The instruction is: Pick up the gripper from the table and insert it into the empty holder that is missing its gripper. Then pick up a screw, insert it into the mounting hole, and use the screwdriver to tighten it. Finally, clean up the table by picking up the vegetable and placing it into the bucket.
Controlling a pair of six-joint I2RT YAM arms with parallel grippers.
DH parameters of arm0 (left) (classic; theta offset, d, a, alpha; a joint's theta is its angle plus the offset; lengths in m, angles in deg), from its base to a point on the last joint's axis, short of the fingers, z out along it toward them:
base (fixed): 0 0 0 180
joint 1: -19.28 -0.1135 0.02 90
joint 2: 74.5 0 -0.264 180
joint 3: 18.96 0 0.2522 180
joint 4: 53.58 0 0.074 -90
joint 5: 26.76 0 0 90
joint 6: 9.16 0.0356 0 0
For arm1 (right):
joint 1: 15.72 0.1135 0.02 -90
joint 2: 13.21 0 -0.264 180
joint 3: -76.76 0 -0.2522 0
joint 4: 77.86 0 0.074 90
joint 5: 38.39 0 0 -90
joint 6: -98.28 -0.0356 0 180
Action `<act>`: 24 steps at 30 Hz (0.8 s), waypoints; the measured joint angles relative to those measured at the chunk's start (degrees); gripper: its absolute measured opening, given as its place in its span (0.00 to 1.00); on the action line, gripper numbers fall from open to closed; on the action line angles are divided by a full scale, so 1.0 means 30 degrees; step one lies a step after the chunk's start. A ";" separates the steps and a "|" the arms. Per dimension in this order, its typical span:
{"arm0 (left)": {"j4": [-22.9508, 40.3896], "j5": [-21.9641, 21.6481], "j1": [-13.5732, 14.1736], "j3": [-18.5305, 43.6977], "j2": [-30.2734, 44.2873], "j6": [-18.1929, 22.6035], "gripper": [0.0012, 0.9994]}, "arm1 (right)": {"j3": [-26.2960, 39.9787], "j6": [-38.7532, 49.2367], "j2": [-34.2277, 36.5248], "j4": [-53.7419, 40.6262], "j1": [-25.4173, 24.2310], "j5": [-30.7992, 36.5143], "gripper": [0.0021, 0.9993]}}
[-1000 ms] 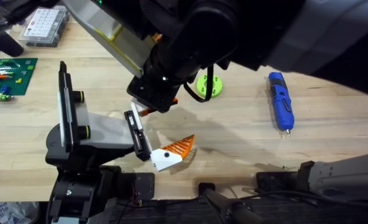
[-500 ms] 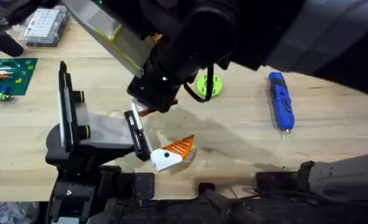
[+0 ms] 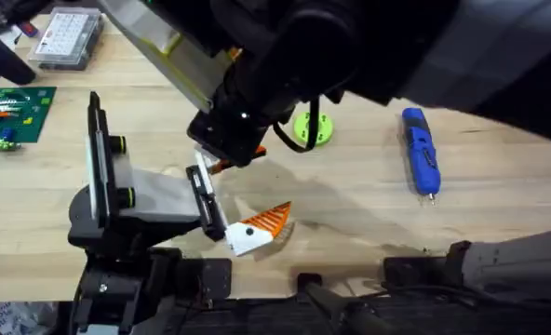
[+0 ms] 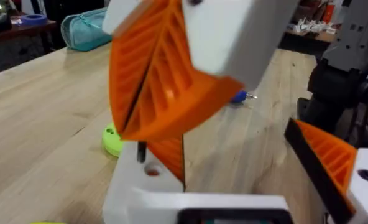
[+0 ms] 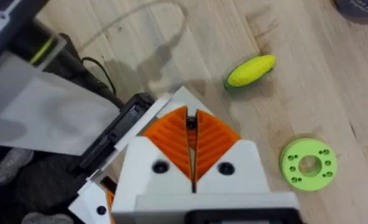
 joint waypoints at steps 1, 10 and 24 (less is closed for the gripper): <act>0.0000 0.0000 0.0000 0.0000 0.0000 0.0000 0.99 | -0.0002 -0.0019 -0.0070 0.0000 0.0000 -0.0003 0.00; 0.0000 0.0000 0.0000 0.0000 0.0000 0.0000 0.99 | -0.0002 -0.0235 -0.0999 -0.0452 0.0007 -0.0031 0.00; 0.0000 0.0000 0.0000 0.0000 0.0000 0.0000 0.99 | -0.0002 -0.0235 -0.0681 -0.0696 0.0007 -0.0595 0.00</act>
